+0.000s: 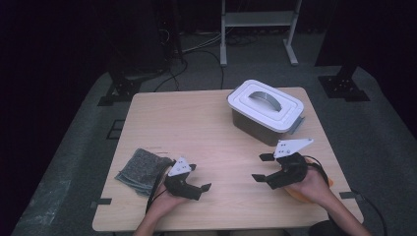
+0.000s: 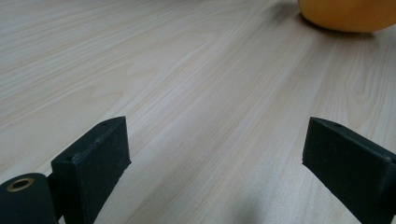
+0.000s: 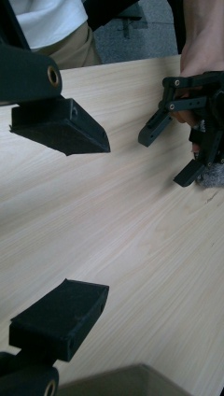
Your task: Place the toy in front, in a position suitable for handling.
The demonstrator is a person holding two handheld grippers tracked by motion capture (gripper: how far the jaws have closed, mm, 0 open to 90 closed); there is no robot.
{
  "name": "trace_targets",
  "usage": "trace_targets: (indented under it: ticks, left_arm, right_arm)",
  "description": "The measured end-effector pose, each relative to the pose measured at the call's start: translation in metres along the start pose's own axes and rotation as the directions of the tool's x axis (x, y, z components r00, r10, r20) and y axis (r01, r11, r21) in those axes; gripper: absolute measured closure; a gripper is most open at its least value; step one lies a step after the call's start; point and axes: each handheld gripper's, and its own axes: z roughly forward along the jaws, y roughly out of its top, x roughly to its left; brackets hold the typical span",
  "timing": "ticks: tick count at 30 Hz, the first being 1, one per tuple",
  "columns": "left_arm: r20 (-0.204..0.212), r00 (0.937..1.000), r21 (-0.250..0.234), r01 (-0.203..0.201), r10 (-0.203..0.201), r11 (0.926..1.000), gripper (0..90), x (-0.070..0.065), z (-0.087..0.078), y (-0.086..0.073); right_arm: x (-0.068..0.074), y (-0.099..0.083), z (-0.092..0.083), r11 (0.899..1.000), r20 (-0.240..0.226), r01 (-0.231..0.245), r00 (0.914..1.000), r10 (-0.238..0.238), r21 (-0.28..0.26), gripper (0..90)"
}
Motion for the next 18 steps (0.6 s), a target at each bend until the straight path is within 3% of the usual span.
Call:
trace_targets:
  ticks: [18]
  left_arm:
    - [0.001,0.9999,-0.004,-0.013,0.013,0.9999,6.7,-0.003,0.002,0.001]
  right_arm:
    - [-0.020,-0.029,-0.055,0.999,0.078,-0.042,0.9960,0.043,-0.016,25.0]
